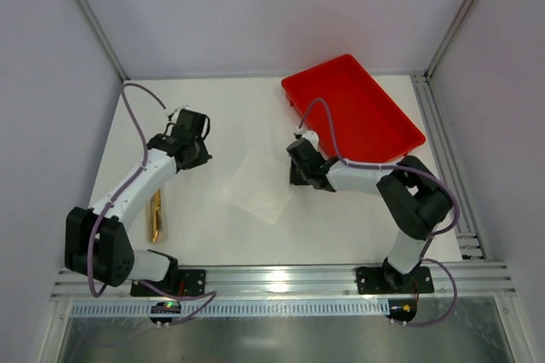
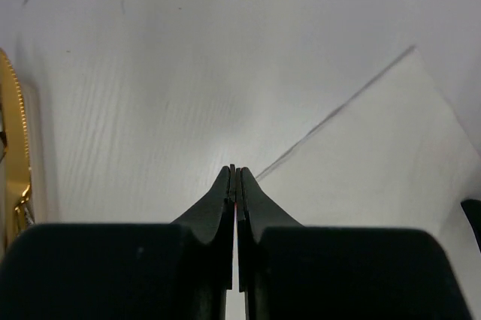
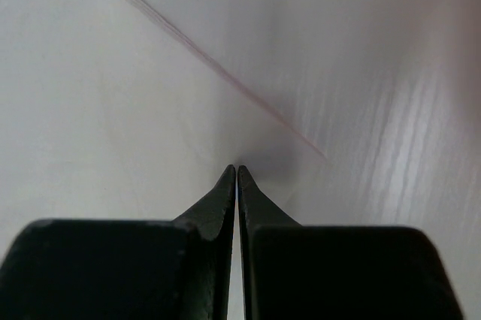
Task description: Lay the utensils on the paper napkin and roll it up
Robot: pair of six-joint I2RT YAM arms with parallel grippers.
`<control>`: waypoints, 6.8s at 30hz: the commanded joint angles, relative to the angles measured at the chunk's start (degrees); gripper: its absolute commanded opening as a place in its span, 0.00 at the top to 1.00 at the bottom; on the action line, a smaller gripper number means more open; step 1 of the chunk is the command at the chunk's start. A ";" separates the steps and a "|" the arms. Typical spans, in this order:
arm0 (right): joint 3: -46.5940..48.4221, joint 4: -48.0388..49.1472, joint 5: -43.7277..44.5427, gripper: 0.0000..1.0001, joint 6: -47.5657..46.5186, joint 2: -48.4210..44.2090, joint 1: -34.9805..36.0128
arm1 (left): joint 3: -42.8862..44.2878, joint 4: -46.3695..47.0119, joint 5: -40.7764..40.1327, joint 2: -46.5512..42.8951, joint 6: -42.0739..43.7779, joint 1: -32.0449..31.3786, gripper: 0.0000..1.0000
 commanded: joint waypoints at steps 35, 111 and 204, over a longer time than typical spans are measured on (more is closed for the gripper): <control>-8.18 -7.33 -22.07 0.00 -9.63 -45.77 0.30 | -3.23 -15.16 1.59 -8.89 12.31 22.38 0.20; -9.50 -6.97 -26.03 0.00 -9.90 -43.84 -2.17 | 1.17 -10.41 -0.78 11.50 15.92 26.51 0.80; -6.42 -13.47 -22.52 0.00 -9.90 -45.77 -2.17 | 17.50 -17.00 3.70 13.34 0.64 -2.46 1.00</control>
